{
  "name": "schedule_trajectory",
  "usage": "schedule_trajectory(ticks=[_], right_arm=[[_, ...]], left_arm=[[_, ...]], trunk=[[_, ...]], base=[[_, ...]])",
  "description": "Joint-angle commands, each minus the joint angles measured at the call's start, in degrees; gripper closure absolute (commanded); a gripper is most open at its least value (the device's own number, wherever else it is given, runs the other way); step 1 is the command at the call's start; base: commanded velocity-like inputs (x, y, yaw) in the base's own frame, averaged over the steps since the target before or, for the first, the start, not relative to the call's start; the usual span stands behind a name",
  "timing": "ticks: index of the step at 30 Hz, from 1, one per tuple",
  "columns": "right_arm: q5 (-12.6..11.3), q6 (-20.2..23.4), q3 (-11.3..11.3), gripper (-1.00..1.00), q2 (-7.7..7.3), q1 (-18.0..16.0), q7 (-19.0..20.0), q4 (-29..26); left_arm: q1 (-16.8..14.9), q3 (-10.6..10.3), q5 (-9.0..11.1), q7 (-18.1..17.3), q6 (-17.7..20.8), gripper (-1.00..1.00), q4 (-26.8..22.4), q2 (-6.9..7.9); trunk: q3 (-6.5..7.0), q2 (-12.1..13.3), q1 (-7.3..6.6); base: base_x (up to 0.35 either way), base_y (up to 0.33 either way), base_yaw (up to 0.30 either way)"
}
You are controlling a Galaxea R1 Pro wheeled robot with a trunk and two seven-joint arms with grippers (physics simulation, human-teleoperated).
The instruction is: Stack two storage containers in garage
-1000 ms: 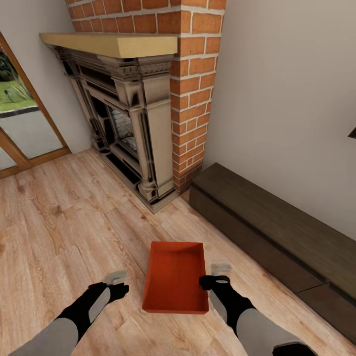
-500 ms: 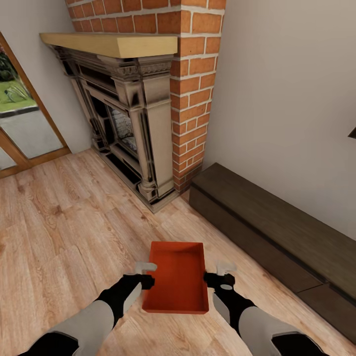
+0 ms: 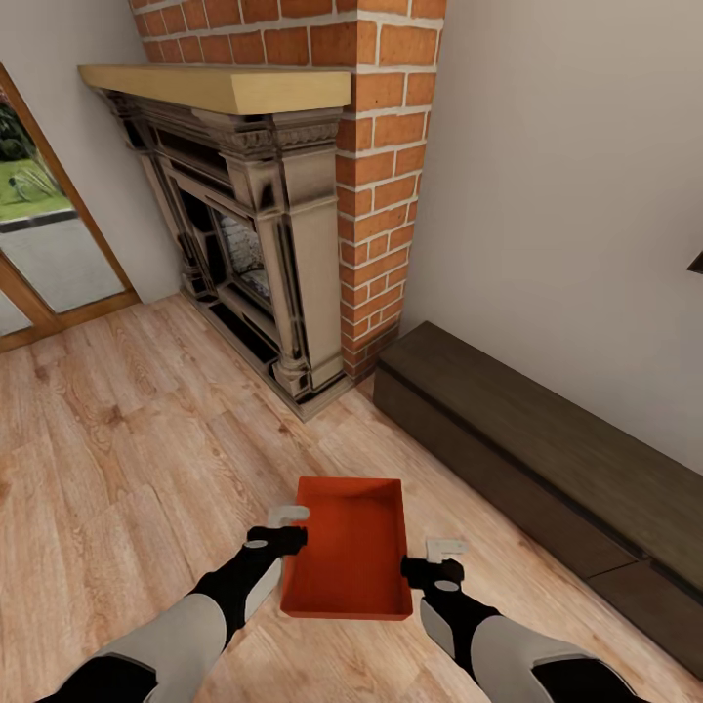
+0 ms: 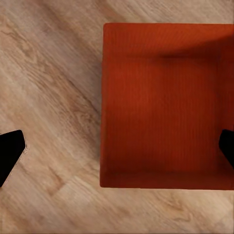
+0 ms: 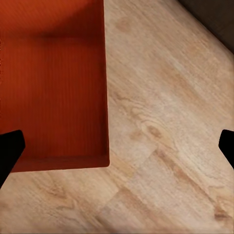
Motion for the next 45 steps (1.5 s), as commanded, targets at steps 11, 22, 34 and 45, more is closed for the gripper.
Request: schedule_trajectory(ticks=[11,22,34,45], right_arm=[[-0.04,0.09,0.30,-1.00,0.01,-0.04,-0.22,0.12],[0.07,0.24,0.27,-1.00,0.17,-0.04,-0.49,0.11],[-0.09,-0.20,0.45,-1.00,0.00,-0.04,1.16,-0.64],[-0.17,-0.42,0.22,-1.00,0.19,-0.04,1.19,-0.68]], left_arm=[[-0.04,-0.37,0.89,7.07,-0.69,-1.00,0.02,-0.14],[-0.03,-0.33,0.91,6.83,-0.82,-1.00,0.01,0.01],[-0.05,-0.47,4.12,5.93,-0.87,-1.00,0.22,0.61],[-0.05,-0.47,4.21,6.02,-1.02,-1.00,0.61,1.32]], trunk=[[-0.04,-0.03,0.00],[-0.76,-1.63,0.88],[-2.20,-4.84,2.64],[-2.38,-5.24,2.86]], base=[[0.000,0.000,0.000],[0.000,0.000,0.000],[0.000,0.000,0.000],[0.000,0.000,0.000]])
